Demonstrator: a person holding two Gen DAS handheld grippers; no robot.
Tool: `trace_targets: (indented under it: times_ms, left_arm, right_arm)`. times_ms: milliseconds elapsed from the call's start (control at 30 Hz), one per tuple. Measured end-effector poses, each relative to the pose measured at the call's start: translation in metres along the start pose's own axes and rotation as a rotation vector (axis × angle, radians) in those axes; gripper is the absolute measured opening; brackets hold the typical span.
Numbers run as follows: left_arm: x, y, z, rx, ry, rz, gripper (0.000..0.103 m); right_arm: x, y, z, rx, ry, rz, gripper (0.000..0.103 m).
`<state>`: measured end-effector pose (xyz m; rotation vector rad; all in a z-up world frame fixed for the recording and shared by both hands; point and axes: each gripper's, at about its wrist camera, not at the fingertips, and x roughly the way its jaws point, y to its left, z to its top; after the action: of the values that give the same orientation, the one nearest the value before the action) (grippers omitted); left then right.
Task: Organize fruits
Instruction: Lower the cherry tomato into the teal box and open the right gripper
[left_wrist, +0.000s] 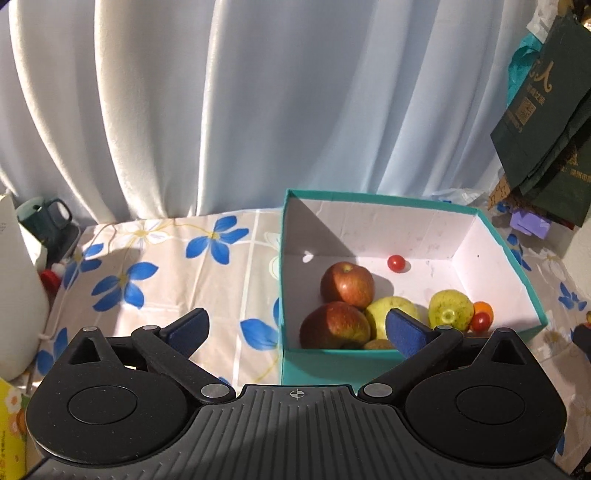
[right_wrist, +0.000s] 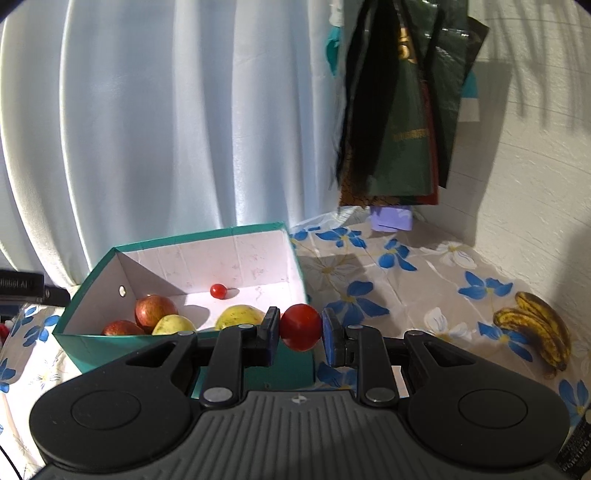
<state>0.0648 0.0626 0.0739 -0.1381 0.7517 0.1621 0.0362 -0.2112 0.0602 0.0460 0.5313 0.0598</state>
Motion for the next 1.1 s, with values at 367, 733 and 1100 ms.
trace_targets:
  times_ms: [367,733,1100]
  left_arm:
    - [-0.021,0.004,-0.023,-0.030,0.030,-0.035,0.103]
    - [-0.025,0.008,-0.029,-0.033,0.052,-0.002,0.103]
    - [-0.009,0.002,-0.029,-0.013,0.092,0.021,0.103]
  right_arm:
    - [0.050,0.033,0.010,-0.104,0.017,0.109,0.023]
    - [0.093,0.044,0.000,-0.131,0.099,0.119,0.023]
    - [0.097,0.046,0.001,-0.159,0.100,0.105,0.023]
